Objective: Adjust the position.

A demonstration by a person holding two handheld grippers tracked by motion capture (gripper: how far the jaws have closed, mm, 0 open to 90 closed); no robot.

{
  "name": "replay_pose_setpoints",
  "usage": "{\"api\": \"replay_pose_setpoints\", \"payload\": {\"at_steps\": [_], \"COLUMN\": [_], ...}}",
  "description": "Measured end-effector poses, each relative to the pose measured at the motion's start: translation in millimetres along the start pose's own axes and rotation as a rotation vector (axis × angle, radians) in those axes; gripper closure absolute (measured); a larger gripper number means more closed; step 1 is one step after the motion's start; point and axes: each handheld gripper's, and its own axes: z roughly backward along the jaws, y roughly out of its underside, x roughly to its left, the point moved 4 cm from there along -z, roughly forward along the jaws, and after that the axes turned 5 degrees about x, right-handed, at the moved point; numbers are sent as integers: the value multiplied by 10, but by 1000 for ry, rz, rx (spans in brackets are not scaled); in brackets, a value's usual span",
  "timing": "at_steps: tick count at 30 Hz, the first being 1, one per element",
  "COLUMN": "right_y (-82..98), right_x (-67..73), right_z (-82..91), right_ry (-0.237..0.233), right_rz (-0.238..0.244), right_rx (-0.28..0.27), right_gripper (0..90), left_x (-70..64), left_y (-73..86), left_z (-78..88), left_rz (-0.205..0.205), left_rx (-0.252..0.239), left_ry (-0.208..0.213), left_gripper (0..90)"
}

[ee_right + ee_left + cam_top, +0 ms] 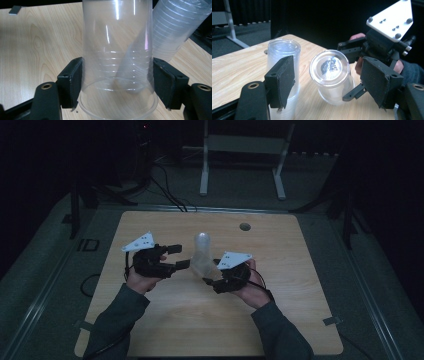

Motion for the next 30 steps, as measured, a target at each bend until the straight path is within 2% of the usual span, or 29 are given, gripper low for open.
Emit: {"api": "replay_pose_setpoints", "payload": {"at_steps": [13, 30], "right_y": [15, 7], "right_x": [-42, -66], "right_z": [20, 49], "right_ry": [10, 14], "right_rz": [22, 58], "right_rx": [52, 88], "right_gripper": [302, 304], "left_x": [2, 16], "left_y": [-30, 7], "left_z": [-3, -54], "left_rz": [-28, -45], "left_rx": [47, 115], "left_ry": [-38, -57], "left_gripper": [277, 299]}}
